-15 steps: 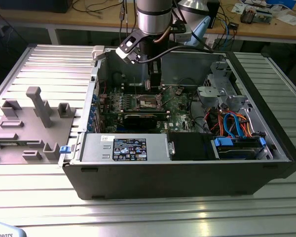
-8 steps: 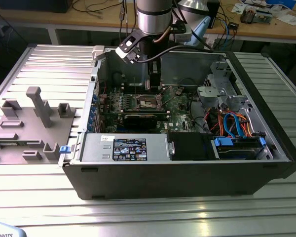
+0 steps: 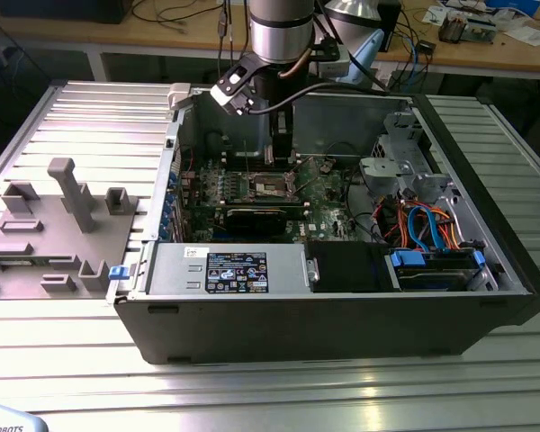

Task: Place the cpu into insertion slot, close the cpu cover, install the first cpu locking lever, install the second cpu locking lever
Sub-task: 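Place the cpu into insertion slot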

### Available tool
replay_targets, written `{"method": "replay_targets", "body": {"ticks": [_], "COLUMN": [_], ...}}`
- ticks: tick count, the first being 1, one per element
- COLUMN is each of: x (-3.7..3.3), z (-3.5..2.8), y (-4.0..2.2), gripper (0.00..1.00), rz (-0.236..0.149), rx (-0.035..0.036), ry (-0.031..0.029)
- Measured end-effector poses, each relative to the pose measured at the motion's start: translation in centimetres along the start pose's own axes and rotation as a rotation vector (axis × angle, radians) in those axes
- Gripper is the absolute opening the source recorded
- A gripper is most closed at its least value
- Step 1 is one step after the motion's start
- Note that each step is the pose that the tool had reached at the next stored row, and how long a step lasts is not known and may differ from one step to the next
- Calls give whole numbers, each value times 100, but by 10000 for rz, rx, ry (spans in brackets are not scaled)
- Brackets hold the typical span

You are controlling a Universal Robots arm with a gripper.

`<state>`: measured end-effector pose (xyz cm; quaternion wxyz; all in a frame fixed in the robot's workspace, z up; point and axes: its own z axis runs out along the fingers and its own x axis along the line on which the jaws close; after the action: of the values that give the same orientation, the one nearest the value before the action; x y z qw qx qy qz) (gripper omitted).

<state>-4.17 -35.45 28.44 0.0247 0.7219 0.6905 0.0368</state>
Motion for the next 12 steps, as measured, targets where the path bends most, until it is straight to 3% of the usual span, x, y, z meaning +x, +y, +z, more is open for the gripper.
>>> {"method": "replay_targets", "body": {"ticks": [12], "x": [0], "z": [0], "y": [0], "gripper": [55], "rz": [371], "rx": [-7], "ry": [-32]}}
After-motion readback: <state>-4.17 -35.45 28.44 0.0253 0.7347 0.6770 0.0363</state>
